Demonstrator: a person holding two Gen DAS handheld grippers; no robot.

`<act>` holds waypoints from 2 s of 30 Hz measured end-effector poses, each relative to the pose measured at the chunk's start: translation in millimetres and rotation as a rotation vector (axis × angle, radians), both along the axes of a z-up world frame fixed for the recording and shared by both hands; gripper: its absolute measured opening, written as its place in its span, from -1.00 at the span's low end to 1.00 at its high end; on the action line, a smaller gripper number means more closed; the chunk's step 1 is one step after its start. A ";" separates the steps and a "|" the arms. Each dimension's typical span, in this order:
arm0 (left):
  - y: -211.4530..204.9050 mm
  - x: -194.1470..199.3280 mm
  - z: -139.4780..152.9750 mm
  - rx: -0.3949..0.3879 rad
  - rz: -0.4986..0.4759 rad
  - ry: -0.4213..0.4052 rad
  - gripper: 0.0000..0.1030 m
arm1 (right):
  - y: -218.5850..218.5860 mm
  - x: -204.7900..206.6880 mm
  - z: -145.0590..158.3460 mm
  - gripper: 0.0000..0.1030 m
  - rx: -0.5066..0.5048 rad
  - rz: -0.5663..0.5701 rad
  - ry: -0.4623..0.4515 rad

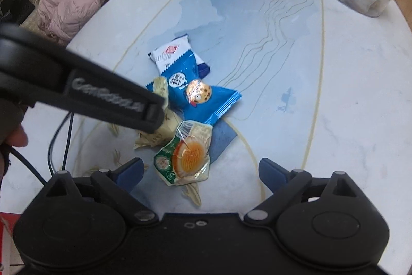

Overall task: Organize snacks
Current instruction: 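Move both tools to the loose snacks on the table beyond the box, then grasp the green-orange cake packet with the right tool while the left grasps the pale yellow bag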

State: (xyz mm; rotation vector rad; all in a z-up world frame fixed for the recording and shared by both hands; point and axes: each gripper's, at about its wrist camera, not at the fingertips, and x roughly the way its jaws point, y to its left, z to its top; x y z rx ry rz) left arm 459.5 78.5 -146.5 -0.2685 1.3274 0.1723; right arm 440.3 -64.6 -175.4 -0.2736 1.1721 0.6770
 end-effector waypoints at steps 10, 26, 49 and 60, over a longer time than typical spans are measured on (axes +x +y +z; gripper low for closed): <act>3.8 12.5 -23.8 -0.027 0.034 0.039 0.36 | 19.9 -1.6 -21.7 0.55 -0.042 0.051 -0.010; 23.2 4.6 -27.9 -0.088 0.115 0.030 -0.18 | 22.5 -14.5 -22.4 -0.30 -0.047 0.085 -0.052; 46.0 -71.9 62.0 -0.066 0.109 -0.106 -0.23 | -28.6 -40.0 55.4 -0.33 0.080 -0.011 -0.086; 32.5 -140.9 133.8 -0.017 0.049 -0.220 -0.23 | -48.2 -95.2 117.8 -0.33 0.142 -0.018 -0.161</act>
